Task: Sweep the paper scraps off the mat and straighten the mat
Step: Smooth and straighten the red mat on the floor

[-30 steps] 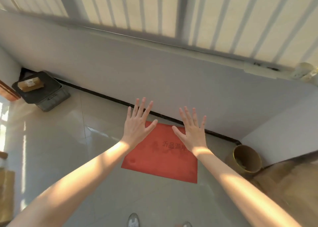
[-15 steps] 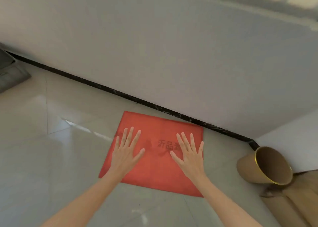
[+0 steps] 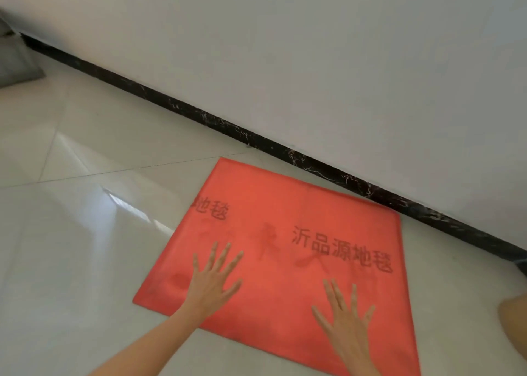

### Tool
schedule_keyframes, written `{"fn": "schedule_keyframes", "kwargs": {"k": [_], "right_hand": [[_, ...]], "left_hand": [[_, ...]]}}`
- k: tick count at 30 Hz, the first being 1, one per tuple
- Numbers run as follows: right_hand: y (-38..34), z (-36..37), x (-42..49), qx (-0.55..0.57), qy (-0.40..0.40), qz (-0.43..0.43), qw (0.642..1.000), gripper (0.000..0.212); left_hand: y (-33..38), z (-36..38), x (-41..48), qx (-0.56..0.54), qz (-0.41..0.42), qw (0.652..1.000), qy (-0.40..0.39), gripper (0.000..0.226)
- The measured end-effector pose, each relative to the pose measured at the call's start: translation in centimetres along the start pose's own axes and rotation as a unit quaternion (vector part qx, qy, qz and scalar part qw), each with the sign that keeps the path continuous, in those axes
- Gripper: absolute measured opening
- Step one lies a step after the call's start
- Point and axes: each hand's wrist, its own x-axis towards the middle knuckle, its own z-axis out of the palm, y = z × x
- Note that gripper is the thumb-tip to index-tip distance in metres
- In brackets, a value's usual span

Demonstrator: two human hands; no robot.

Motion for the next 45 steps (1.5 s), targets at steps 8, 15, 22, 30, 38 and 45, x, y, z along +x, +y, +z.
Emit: {"fn": "schedule_keyframes", "kwargs": {"k": [8, 15, 22, 30, 38, 45], "right_hand": [[-0.5, 8.3, 1.6, 0.027, -0.053, 0.061, 0.996, 0.085], [-0.8, 10.6, 2.1, 0.019, -0.03, 0.071, 0.997, 0.081], [-0.6, 11.5, 2.0, 0.016, -0.006, 0.069, 0.997, 0.082], [-0.9, 11.7, 2.1, 0.019, 0.004, 0.059, 0.998, 0.082], [-5.3, 11.9, 2.1, -0.012, -0.009, -0.003, 1.0, 0.08], [-12.6, 12.7, 2.1, -0.028, -0.007, -0.123, 0.992, 0.089]], "left_hand": [[-4.5, 7.0, 2.1, 0.008, -0.082, 0.997, -0.001, 0.075], [-10.2, 6.2, 2.7, -0.104, -0.285, 0.951, 0.062, 0.082], [-13.3, 4.4, 3.1, -0.252, -0.331, 0.9, 0.13, 0.084], [-13.9, 0.0, 2.9, -0.284, -0.262, 0.902, 0.192, 0.026], [-16.6, 0.0, -4.5, -0.255, -0.283, 0.872, 0.306, 0.023], [-22.4, 1.6, -13.3, -0.216, -0.385, 0.831, 0.338, 0.021]]}}
